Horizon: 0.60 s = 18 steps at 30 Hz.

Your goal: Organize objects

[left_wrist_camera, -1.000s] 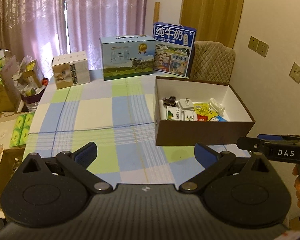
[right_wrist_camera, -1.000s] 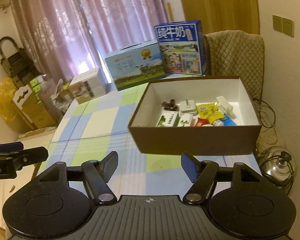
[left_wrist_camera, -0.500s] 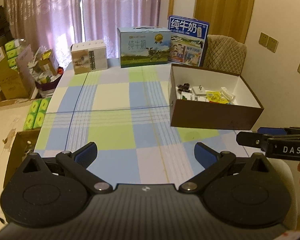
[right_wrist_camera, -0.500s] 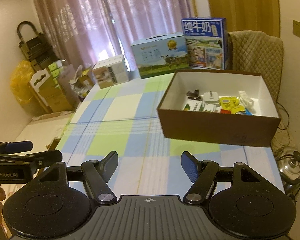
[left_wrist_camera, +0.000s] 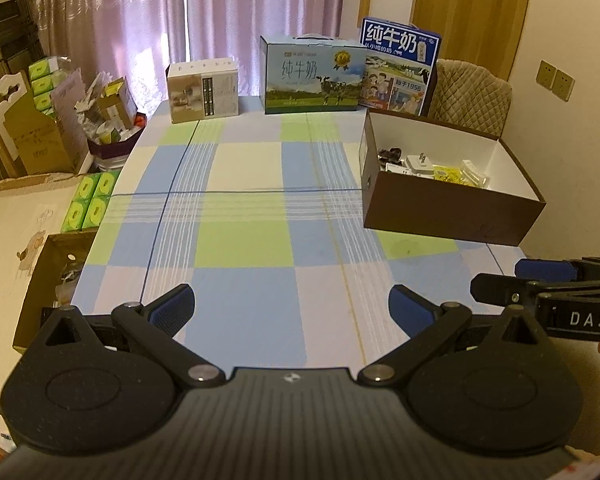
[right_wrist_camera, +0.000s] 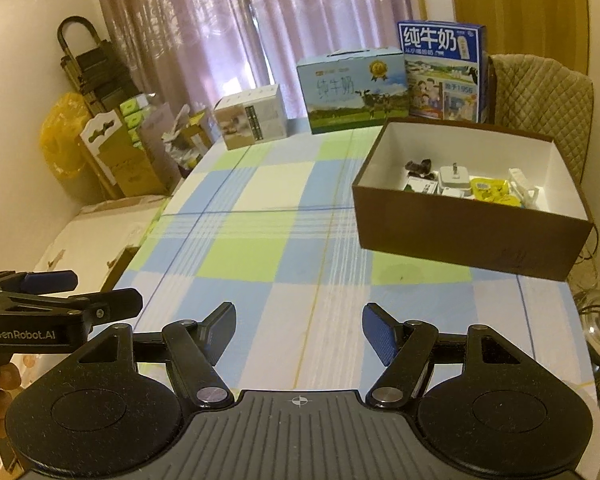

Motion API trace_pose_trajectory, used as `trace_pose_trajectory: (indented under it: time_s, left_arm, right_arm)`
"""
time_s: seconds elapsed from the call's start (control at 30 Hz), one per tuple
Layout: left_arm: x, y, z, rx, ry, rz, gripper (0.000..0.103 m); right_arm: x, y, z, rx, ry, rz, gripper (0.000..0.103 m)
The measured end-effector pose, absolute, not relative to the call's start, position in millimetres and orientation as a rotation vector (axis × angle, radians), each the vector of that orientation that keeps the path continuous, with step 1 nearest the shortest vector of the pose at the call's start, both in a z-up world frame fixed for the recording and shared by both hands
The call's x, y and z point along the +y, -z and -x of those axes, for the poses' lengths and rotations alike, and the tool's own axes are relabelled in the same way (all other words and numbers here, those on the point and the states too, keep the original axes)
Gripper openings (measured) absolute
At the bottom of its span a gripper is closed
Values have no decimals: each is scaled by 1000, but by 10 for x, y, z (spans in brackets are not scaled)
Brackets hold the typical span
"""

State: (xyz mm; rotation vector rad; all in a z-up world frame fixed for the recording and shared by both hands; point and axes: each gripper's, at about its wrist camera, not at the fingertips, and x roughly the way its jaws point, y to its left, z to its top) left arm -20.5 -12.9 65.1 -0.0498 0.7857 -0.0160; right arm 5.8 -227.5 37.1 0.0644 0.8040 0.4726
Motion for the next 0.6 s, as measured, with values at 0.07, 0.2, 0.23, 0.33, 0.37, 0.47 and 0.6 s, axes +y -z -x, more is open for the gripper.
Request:
trace_pose_trajectory:
  time_s: [0.07,0.2,0.23,0.33,0.37,0.47,0.6]
  left_arm:
    - [-115,-615,203,793,15,53,102]
    - [-102,-547,203,806,17,57,102]
    - [-98,-531,199,808,18,58,102]
    - [-81,-475,189,818,16,65,102]
    - [-77,-457,180,822,15,67,102]
    - [-48,-398,161,835,12,73,102]
    - [-29,-326,121,853,9,79,102]
  right_arm:
    - [-2261,-335,-54,811,-473,-62,67]
    - [-2257,-266,-71,827,-474,-65,67]
    - [-2254,-252,-76,829,-475,-65,67]
    - [-2244,-214,-92,837,-480,-63,67]
    - [-2240,-200,-96,840,-481,-62,67]
    - [-2234,-154,-122,848,-485,-62,67]
    - [-2195,-90,-170,864,-484,-66,67]
